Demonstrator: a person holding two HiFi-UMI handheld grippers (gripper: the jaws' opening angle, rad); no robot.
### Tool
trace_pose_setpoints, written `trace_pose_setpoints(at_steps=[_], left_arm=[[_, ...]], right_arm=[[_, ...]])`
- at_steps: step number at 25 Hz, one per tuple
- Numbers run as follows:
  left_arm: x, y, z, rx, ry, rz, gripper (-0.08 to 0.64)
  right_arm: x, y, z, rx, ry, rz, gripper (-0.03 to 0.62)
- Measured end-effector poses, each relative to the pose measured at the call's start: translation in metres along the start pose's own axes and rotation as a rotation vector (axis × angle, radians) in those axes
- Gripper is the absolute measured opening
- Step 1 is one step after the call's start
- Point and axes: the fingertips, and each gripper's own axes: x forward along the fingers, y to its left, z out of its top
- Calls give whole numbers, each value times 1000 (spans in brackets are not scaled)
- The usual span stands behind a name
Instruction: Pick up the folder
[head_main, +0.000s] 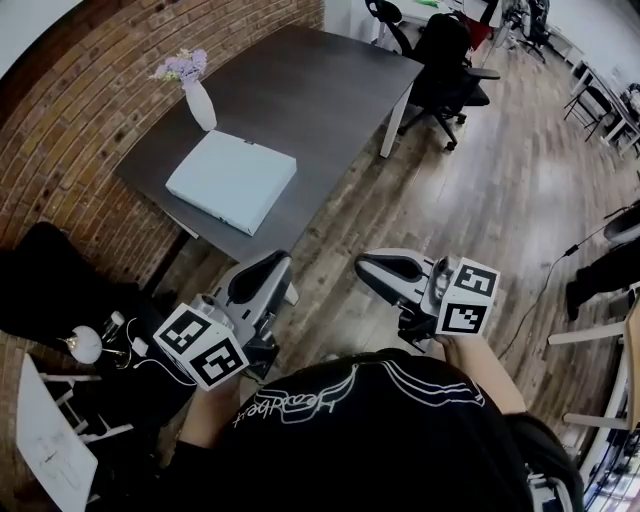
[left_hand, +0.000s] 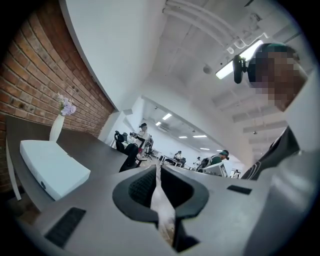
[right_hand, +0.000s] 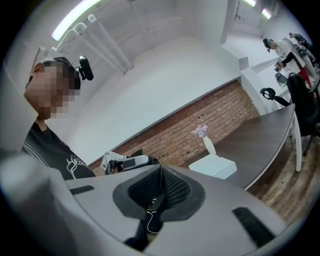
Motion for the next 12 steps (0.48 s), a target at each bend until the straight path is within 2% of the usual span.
trace_pose_setpoints(at_steps=[3, 6, 12], left_arm=[[7, 18, 0, 2, 13, 45, 8], [10, 43, 3, -25, -9, 107, 8], [12, 99, 18, -75, -88, 275, 10]], right_arm=[[7, -16, 8, 1, 2, 26, -2], [22, -37, 17, -12, 10, 66, -2], [70, -86, 38, 26, 57, 218, 0]])
